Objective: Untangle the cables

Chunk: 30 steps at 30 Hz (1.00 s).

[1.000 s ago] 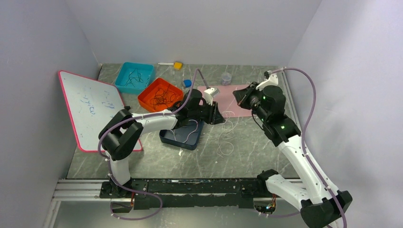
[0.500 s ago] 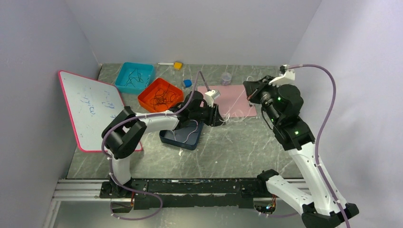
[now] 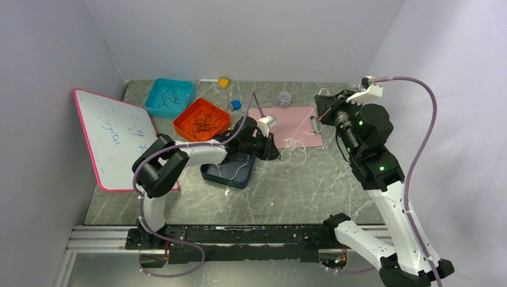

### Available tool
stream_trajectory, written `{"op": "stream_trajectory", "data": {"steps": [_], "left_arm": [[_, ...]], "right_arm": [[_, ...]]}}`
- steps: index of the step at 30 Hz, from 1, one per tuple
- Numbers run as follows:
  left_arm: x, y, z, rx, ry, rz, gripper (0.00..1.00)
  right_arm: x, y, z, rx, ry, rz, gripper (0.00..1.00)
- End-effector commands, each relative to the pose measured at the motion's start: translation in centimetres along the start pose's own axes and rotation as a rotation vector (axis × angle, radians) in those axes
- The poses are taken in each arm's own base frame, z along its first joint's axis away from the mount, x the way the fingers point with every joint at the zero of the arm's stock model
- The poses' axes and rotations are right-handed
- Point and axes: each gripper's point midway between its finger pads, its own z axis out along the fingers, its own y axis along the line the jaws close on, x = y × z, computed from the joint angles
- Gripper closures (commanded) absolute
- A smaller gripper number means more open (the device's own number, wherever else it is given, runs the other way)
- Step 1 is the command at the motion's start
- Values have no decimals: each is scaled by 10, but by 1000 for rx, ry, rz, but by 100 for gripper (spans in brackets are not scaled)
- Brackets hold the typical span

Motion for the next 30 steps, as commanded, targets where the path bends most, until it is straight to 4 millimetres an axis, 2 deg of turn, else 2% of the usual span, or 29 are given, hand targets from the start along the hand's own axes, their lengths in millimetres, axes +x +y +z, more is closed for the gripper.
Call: {"op": "stream_trajectory", "data": {"steps": [1, 5, 17, 24, 30], "left_arm": [[21, 14, 7, -40, 56, -29, 86], [26, 22, 13, -72, 81, -49, 93], [55, 50, 30, -201, 184, -71, 93], [70, 59, 34, -235, 219, -74, 93], [78, 65, 37, -251, 241, -70, 93]], "right_arm": [[-64, 11, -14, -5, -180, -31, 100], [-91, 14, -22, 11, -246, -58, 100], [-166, 23, -54, 50, -432, -130, 100], [-210, 27, -75, 83, -551, -165, 100], [-240, 31, -90, 111, -628, -190, 100]]}}
